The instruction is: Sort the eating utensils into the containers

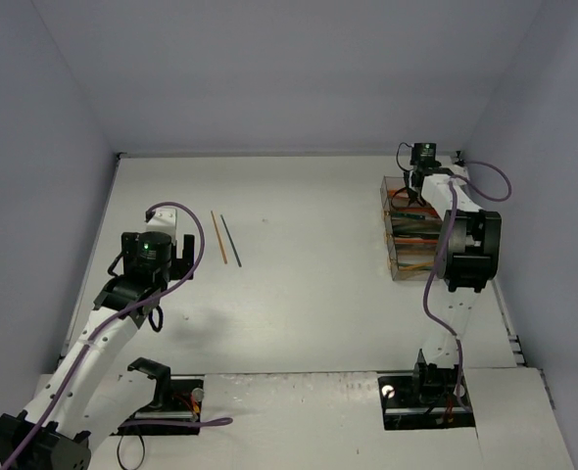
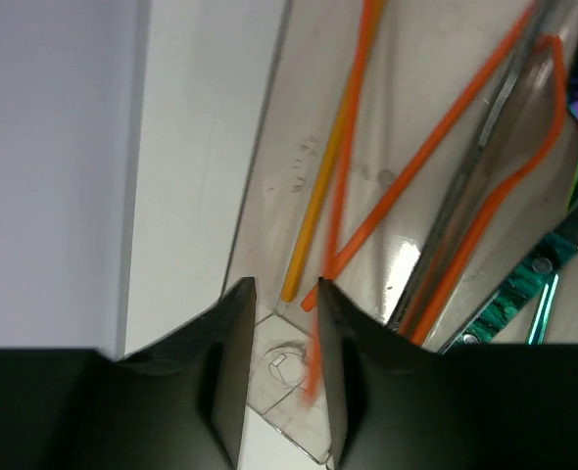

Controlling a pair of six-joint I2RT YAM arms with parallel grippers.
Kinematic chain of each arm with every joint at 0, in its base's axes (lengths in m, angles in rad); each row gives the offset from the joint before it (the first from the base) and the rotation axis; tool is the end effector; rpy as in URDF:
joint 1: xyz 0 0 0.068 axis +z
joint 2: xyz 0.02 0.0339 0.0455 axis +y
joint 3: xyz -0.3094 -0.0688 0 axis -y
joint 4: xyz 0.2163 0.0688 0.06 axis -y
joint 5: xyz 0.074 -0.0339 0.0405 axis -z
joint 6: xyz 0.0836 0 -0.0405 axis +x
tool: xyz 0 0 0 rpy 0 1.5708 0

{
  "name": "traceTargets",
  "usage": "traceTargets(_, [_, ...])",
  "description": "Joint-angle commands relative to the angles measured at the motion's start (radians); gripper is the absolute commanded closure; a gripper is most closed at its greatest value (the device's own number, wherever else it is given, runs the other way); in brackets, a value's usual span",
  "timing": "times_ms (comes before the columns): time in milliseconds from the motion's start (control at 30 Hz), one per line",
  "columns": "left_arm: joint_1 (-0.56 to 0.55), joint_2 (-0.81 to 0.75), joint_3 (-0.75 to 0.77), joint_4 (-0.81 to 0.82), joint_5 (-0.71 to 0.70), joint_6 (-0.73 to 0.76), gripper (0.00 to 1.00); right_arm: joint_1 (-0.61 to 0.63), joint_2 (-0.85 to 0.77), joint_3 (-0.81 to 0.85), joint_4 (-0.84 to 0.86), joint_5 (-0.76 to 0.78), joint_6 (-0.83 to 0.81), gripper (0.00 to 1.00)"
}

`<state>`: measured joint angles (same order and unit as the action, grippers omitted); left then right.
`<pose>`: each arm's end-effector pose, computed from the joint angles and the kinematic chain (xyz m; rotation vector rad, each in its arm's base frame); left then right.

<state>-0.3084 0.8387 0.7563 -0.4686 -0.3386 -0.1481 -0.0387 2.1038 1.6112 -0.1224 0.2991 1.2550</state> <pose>0.1646 -0.0233 0.3056 -0.0316 2.0881 0.0831 0.5205 -0.0448 0.2418 1.4444 1.6312 0.3742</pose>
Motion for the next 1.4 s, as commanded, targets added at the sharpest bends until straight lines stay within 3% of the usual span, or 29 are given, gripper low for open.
traceTargets(0, [-0.003,-0.003,0.02,0.027,-0.016,0.01,0.03,-0.003,-0.03,0.07,0.05,0.007,-0.064,0.63])
traceTargets(100, [-0.005,-0.003,0.021,0.029,-0.012,0.011,0.03,-0.001,-0.061,0.071,0.058,-0.035,-0.119,0.52])
traceTargets(300, [-0.003,-0.01,0.02,0.03,-0.013,0.01,0.03,0.046,-0.131,0.091,0.072,-0.185,-0.435,0.44])
traceTargets(400, [-0.003,-0.018,0.02,0.032,-0.017,0.009,0.02,0.164,-0.192,0.067,0.072,-0.196,-0.685,0.43])
traceTargets(600, [-0.003,-0.024,0.018,0.036,-0.02,0.002,0.03,0.45,-0.288,-0.037,0.078,-0.17,-0.99,0.41])
traceTargets(933, [-0.001,-0.078,0.007,0.041,-0.069,-0.032,0.03,0.812,-0.125,-0.03,0.089,-0.229,-1.061,0.44])
traceTargets(1367, [-0.005,-0.214,-0.024,0.042,-0.154,-0.058,0.03,0.952,0.129,0.178,0.11,-0.196,-1.015,0.48])
